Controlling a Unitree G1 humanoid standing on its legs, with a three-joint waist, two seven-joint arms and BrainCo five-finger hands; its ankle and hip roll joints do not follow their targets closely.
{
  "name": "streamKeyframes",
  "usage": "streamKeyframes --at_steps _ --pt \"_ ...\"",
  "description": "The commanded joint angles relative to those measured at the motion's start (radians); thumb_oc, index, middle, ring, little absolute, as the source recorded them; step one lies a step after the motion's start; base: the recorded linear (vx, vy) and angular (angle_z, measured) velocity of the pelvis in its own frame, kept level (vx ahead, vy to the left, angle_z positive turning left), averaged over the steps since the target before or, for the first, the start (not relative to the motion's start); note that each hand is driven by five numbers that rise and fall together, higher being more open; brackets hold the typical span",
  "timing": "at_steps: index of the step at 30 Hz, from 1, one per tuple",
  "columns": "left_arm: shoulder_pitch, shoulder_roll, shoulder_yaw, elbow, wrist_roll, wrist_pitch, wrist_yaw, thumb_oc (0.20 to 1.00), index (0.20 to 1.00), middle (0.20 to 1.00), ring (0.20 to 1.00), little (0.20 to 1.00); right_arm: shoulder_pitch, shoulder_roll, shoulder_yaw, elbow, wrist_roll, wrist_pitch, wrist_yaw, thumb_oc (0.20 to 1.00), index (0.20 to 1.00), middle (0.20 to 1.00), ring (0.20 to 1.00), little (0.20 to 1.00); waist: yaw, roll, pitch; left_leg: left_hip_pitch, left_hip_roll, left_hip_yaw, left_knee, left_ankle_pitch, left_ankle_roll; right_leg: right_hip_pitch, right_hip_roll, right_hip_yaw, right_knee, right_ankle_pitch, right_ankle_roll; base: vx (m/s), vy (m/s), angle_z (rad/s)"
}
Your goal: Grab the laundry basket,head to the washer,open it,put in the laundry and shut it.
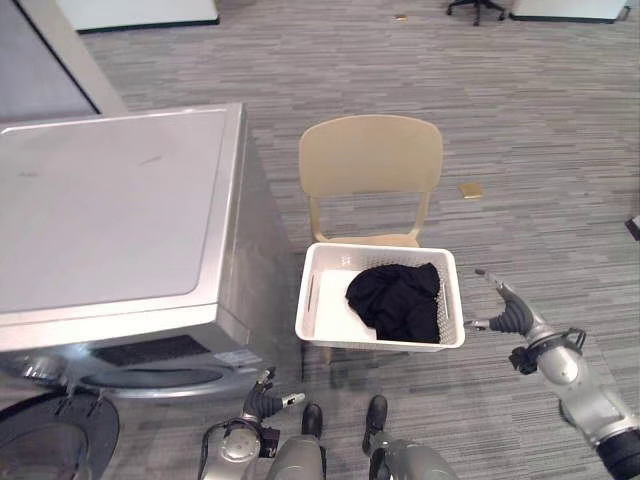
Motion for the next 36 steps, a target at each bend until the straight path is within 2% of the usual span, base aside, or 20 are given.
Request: streamKeyframes --at_steps 1,3,4,6,7,14,16,19,24,25,29,32,33,36 --pt "0.0 0.066 -0.001 -0.028 0.045 -0.037 -0.005 1.0 1.0 1.0 1.0 1.0 -0.043 -0.015 0.067 0.058 -0.079 -0.032 -0.003 1.0 1.0 1.0 1.0 1.0 0.018 -0.003 -0.032 0.019 -0.026 -0.065 0.008 0.018 -0.007 0.056 -0.092 0.04 0.104 -0.074 0.074 0.13 0.061 0.29" --pt "-0.005 0.086 -0.003 -0.029 0.04 -0.04 -0.004 1.0 1.0 1.0 1.0 1.0 -0.136 -0.035 0.149 0.129 -0.122 -0.023 -0.009 1.0 1.0 1.0 1.0 1.0 0.049 -0.008 -0.007 -0.003 -0.032 -0.078 0.011 0.019 -0.006 0.035 -0.097 0.034 0.125 -0.081 0.073 0.04 0.039 0.14" --pt "-0.006 0.086 -0.001 -0.028 0.04 -0.04 -0.004 1.0 1.0 1.0 1.0 1.0 -0.142 -0.033 0.152 0.133 -0.122 -0.024 -0.011 1.0 1.0 1.0 1.0 1.0 0.044 -0.009 -0.01 -0.009 -0.033 -0.079 0.01 0.024 -0.006 0.029 -0.098 0.032 0.124 -0.078 0.073 -0.03 0.017 -0.14" --pt "-0.022 0.095 -0.005 -0.021 0.034 -0.046 0.006 1.0 1.0 1.0 1.0 1.0 -0.213 -0.035 0.214 0.191 -0.147 -0.019 -0.023 1.0 1.0 1.0 1.0 1.0 0.064 -0.01 0.009 -0.038 -0.039 -0.094 0.014 0.029 -0.006 0.002 -0.102 0.024 0.134 -0.076 0.071 -0.04 0.009 0.1" --pt "-0.038 0.102 -0.013 -0.017 0.02 -0.052 0.016 1.0 1.0 1.0 1.0 1.0 -0.278 -0.028 0.275 0.27 -0.178 -0.008 -0.039 1.0 1.0 1.0 1.0 1.0 0.087 -0.004 0.035 -0.069 -0.044 -0.111 0.02 0.034 -0.009 -0.024 -0.106 0.018 0.143 -0.077 0.07 -0.06 0.011 0.32" --pt "-0.085 0.093 -0.047 0.017 -0.011 -0.071 0.058 1.0 1.0 1.0 1.0 1.0 -0.45 0.019 0.396 0.505 -0.266 0.033 -0.119 1.0 1.0 1.0 1.0 1.0 0.129 0.016 0.09 -0.162 -0.053 -0.15 0.011 0.076 -0.021 -0.114 -0.112 0.0 0.156 -0.062 0.07 -0.04 -0.002 0.24" --pt "-0.12 0.086 -0.076 0.018 -0.051 -0.084 0.091 1.0 1.0 1.0 1.0 1.0 -0.568 0.032 0.445 0.696 -0.346 0.092 -0.214 1.0 1.0 1.0 1.0 1.0 0.15 0.042 0.132 -0.225 -0.054 -0.165 -0.001 0.107 -0.03 -0.18 -0.114 -0.007 0.162 -0.052 0.07 -0.09 -0.009 0.14" --pt "-0.139 0.081 -0.092 0.012 -0.067 -0.086 0.108 1.0 1.0 1.0 1.0 1.0 -0.603 0.051 0.452 0.781 -0.355 0.121 -0.242 1.0 1.0 1.0 1.0 1.0 0.155 0.057 0.148 -0.255 -0.058 -0.171 -0.009 0.124 -0.032 -0.216 -0.113 -0.01 0.165 -0.045 0.07 -0.09 0.002 0.18" --pt "-0.196 0.065 -0.135 -0.002 -0.093 -0.085 0.134 1.0 1.0 1.0 1.0 1.0 -0.67 0.087 0.45 0.953 -0.317 0.169 -0.267 1.0 1.0 1.0 1.0 1.0 0.169 0.101 0.191 -0.317 -0.067 -0.194 -0.025 0.169 -0.041 -0.282 -0.116 -0.03 0.177 -0.037 0.071 -0.09 -0.025 0.1" --pt "-0.199 0.056 -0.142 -0.001 -0.086 -0.082 0.135 1.0 1.0 1.0 1.0 1.0 -0.657 0.102 0.432 0.932 -0.279 0.16 -0.262 0.2 0.2 0.2 0.2 0.2 0.166 0.104 0.19 -0.31 -0.067 -0.2 -0.04 0.175 -0.041 -0.282 -0.114 -0.031 0.177 -0.039 0.071 -0.02 -0.02 0.12" --pt "-0.201 0.04 -0.143 -0.001 -0.077 -0.078 0.137 1.0 1.0 1.0 1.0 1.0 -0.615 0.111 0.391 0.829 -0.209 0.138 -0.269 0.2 0.2 0.2 0.2 0.2 0.157 0.1 0.182 -0.289 -0.067 -0.208 -0.066 0.18 -0.043 -0.267 -0.111 -0.03 0.169 -0.041 0.071 0.0 -0.028 0.08" --pt "-0.194 0.029 -0.133 -0.007 -0.079 -0.071 0.135 1.0 1.0 1.0 1.0 1.0 -0.552 0.125 0.305 0.712 -0.096 0.114 -0.276 0.2 0.2 0.2 0.2 0.2 0.144 0.092 0.175 -0.261 -0.065 -0.21 -0.079 0.173 -0.042 -0.246 -0.107 -0.024 0.155 -0.038 0.073 0.0 -0.016 0.08" --pt "-0.186 0.028 -0.123 -0.013 -0.079 -0.067 0.13 1.0 1.0 1.0 1.0 1.0 -0.515 0.141 0.232 0.649 -0.002 0.094 -0.279 0.2 0.2 0.2 0.2 0.2 0.136 0.083 0.166 -0.238 -0.065 -0.205 -0.087 0.168 -0.043 -0.223 -0.106 -0.022 0.14 -0.033 0.076 0.02 -0.021 0.08" --pt "-0.178 0.029 -0.114 -0.016 -0.079 -0.062 0.122 1.0 1.0 1.0 1.0 1.0 -0.475 0.168 0.163 0.6 0.092 0.072 -0.282 0.2 0.2 0.2 0.2 0.2 0.131 0.076 0.154 -0.214 -0.061 -0.199 -0.096 0.164 -0.044 -0.198 -0.107 -0.023 0.125 -0.027 0.079 0.03 -0.004 -0.02"
